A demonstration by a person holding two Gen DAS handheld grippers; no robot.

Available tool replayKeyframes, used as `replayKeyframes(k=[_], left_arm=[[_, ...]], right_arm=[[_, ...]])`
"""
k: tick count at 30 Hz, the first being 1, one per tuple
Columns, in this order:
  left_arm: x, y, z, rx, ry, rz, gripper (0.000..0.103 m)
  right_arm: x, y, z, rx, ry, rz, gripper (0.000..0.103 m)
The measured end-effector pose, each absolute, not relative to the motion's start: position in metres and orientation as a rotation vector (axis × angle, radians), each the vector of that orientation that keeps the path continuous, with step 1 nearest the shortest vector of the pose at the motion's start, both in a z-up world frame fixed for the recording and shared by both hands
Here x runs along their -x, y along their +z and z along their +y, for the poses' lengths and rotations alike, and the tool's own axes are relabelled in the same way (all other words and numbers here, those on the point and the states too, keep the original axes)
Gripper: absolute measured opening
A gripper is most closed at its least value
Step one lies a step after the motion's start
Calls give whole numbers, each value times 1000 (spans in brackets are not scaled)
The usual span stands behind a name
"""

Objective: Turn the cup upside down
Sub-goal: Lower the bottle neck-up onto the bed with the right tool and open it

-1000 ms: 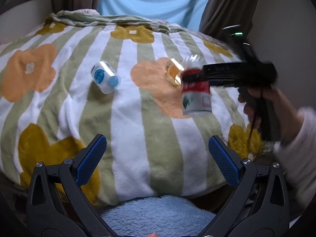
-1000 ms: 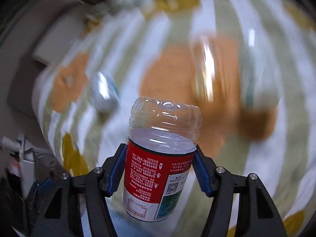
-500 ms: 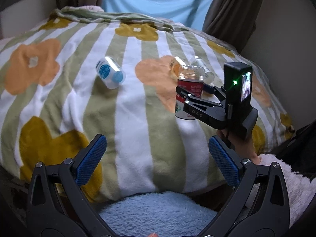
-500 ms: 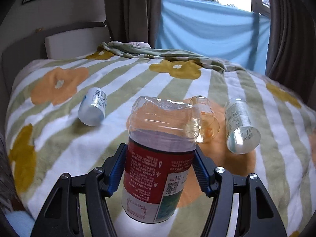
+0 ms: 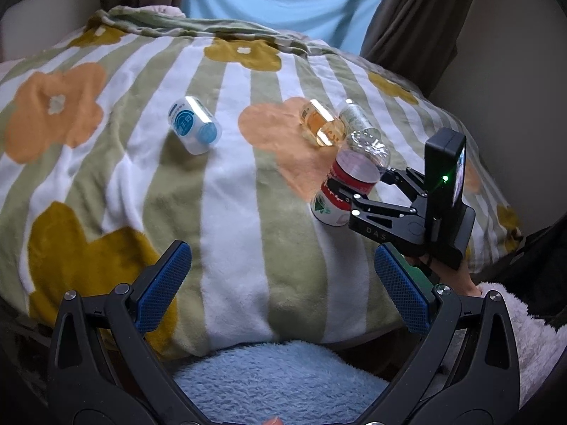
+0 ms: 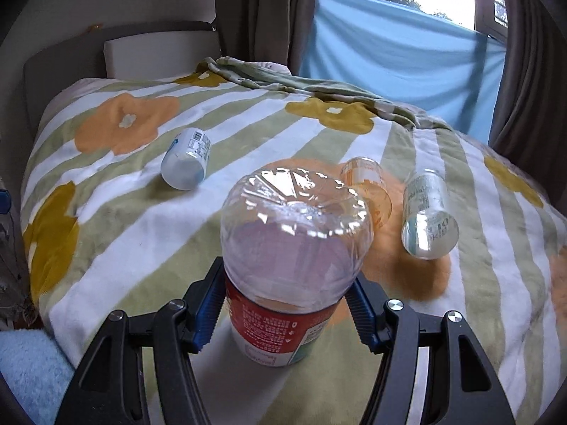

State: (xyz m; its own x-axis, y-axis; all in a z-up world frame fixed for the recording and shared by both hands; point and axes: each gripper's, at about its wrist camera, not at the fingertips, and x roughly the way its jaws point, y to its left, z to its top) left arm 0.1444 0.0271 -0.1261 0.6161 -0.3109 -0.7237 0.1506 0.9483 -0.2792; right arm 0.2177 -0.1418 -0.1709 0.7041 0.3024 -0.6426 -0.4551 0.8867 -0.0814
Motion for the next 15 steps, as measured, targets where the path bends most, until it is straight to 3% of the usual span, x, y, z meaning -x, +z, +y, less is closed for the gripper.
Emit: replayKeyframes(k=[10,11,14,15], left_arm=[[-142,-125,28,195,-265,863,103],[-142,-125,28,194,-264,862,103],[-142,-124,27,187,-260,859,103],[-142,-123,28,185,-258,859,103]], right_arm=[[-210,-175,-142,221,410,671,60],[-212,-176,-144,201,409,685,66],[-214,-177,-151,136,403,697,103],[-215,-177,-154,123,402,693,103]])
